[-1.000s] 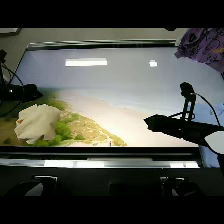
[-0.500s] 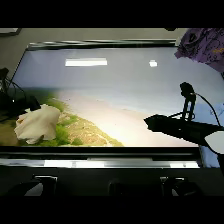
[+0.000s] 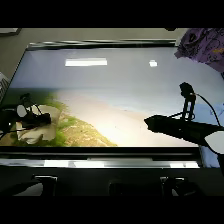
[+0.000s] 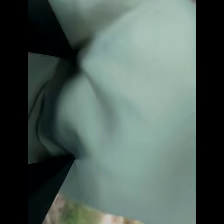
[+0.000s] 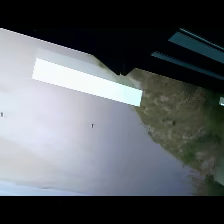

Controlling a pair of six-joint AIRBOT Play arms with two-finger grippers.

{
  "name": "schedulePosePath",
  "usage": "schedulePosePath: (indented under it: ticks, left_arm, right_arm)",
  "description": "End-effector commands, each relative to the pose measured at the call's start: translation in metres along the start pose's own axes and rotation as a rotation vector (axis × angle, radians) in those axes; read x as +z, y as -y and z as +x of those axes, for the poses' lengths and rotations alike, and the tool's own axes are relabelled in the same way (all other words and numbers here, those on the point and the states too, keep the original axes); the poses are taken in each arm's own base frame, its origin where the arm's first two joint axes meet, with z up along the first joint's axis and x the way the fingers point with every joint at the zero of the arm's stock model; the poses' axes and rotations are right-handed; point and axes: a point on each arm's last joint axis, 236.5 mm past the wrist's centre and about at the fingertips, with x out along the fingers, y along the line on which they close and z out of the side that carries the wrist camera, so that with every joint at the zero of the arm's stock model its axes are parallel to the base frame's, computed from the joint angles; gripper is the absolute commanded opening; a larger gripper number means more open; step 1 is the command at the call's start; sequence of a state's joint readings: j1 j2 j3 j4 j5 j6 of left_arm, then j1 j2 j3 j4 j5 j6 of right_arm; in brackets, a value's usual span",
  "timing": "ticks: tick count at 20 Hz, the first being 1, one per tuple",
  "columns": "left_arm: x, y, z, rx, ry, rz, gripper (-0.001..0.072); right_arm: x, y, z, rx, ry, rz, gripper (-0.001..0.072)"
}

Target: Fold the clothes and pants, and hang the long-sleeved shirts on hangers.

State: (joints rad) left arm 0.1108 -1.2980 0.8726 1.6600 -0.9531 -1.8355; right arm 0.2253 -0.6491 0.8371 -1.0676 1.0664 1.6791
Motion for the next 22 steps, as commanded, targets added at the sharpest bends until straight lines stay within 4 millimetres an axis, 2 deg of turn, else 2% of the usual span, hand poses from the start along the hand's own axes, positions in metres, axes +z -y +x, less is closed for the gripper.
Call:
schedulePosePath:
  ticks: [1, 2, 4, 5, 6, 7, 9, 11, 13, 15, 17, 19, 20, 21, 22]
  left_arm:
    - [-0.018, -0.004, 0.039, 0.022, -0.082, 0.003, 0.0222]
    - [-0.020, -0.002, 0.038, 0.016, -0.092, 0.001, 0.0015]
    - [-0.009, 0.013, 0.020, -0.047, -0.066, -0.028, 0.0018]
    - [-0.001, 0.027, 0.004, -0.097, -0.040, -0.037, 0.0018]
    - [0.006, 0.049, -0.018, -0.168, -0.011, -0.023, 0.0017]
    - [0.010, 0.075, -0.040, -0.247, 0.013, -0.003, 0.0017]
    - [0.003, 0.145, -0.085, -0.446, 0.041, 0.053, 0.0016]
    - [-0.025, 0.219, -0.123, -0.625, 0.008, 0.122, 0.0016]
    - [-0.062, 0.282, -0.147, -0.741, 0.003, 0.209, 0.0016]
    - [-0.100, 0.327, -0.148, -0.778, -0.027, 0.238, 0.0016]
    - [-0.137, 0.359, -0.131, -0.776, -0.073, 0.269, 0.0016]
    - [-0.156, 0.370, -0.108, -0.745, -0.115, 0.298, 0.0021]
    - [-0.154, 0.367, -0.102, -0.733, -0.125, 0.291, 0.0096]
    - [-0.144, 0.360, -0.104, -0.729, -0.124, 0.271, 0.0310]
    - [-0.126, 0.351, -0.110, -0.732, -0.110, 0.260, 0.0538]
  right_arm:
    - [-0.001, 0.000, 0.000, 0.000, -0.002, 0.010, 0.0041]
    - [-0.001, 0.000, 0.000, 0.000, -0.006, 0.012, 0.0041]
    - [-0.002, 0.000, 0.000, 0.000, -0.008, 0.012, 0.0041]
    - [-0.002, 0.000, 0.000, 0.000, -0.007, 0.012, 0.0045]
    - [-0.002, 0.000, 0.000, 0.000, -0.007, 0.012, 0.0089]
    - [-0.002, 0.000, 0.000, 0.000, -0.007, 0.012, 0.0144]
    - [-0.002, 0.000, 0.000, -0.002, -0.007, 0.012, 0.0157]
    - [-0.002, 0.000, -0.001, -0.002, -0.008, 0.023, 0.0157]
    - [-0.005, 0.001, -0.002, -0.005, -0.018, 0.022, 0.0157]
    - [-0.010, 0.006, -0.009, -0.035, -0.025, 0.008, 0.0157]
    - [-0.017, 0.020, -0.019, -0.105, -0.028, 0.015, 0.0157]
    - [-0.021, 0.037, -0.031, -0.190, -0.018, 0.071, 0.0157]
    - [-0.023, 0.045, -0.035, -0.226, -0.015, 0.083, 0.0157]
    - [-0.024, 0.056, -0.038, -0.275, -0.011, 0.110, 0.0159]
    - [-0.020, 0.071, -0.041, -0.337, 0.016, 0.175, 0.0229]
